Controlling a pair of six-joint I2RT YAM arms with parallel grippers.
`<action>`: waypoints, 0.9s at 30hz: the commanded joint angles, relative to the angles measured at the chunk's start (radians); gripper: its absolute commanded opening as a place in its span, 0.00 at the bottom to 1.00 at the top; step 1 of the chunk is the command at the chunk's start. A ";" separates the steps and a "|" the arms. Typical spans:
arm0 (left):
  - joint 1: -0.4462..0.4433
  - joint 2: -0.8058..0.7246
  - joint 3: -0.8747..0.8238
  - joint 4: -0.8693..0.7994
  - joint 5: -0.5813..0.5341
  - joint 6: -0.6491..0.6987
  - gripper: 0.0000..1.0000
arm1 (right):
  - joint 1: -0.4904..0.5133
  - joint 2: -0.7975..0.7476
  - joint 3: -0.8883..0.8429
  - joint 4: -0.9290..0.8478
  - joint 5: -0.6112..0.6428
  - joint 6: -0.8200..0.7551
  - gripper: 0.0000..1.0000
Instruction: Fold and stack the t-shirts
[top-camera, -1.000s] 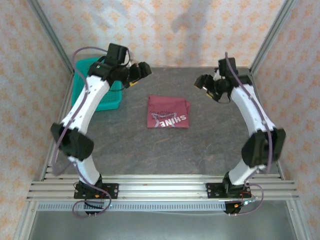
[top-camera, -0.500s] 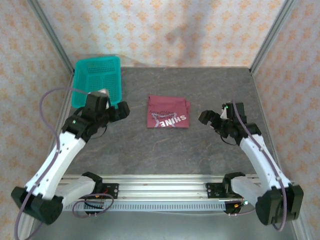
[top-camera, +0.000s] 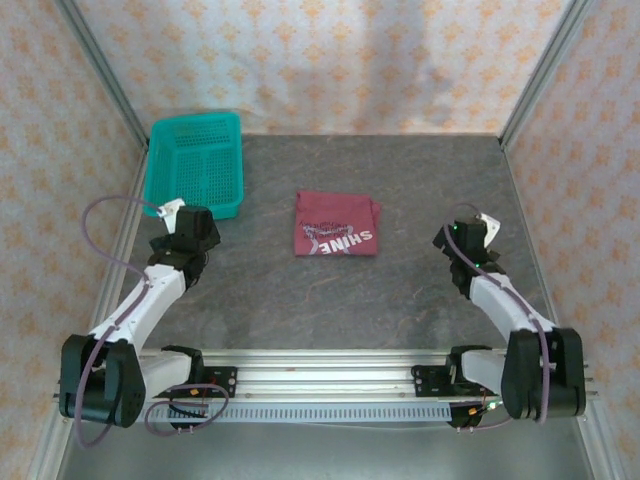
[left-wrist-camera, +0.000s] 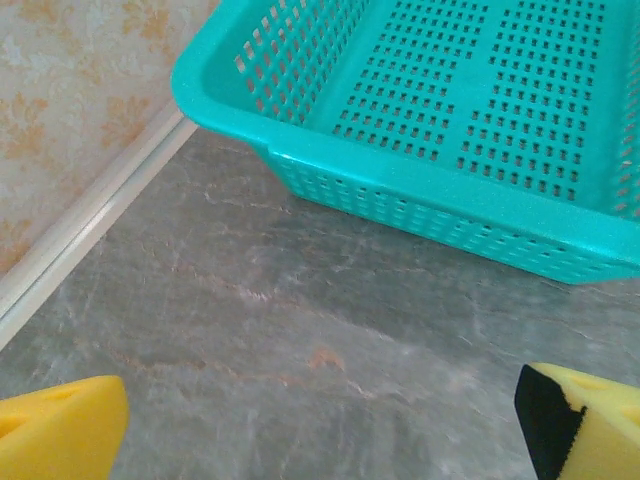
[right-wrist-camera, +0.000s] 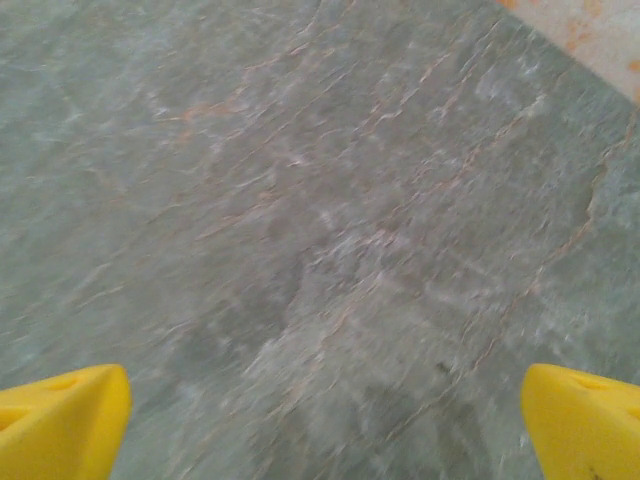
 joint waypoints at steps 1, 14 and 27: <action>0.003 -0.028 -0.085 0.322 -0.078 0.128 1.00 | -0.002 0.058 -0.061 0.418 0.118 -0.076 0.99; 0.014 0.014 -0.337 0.761 0.040 0.279 1.00 | -0.010 0.292 -0.226 1.004 0.000 -0.211 0.99; 0.010 0.352 -0.235 0.954 0.109 0.303 1.00 | -0.012 0.352 -0.129 0.865 -0.037 -0.226 0.99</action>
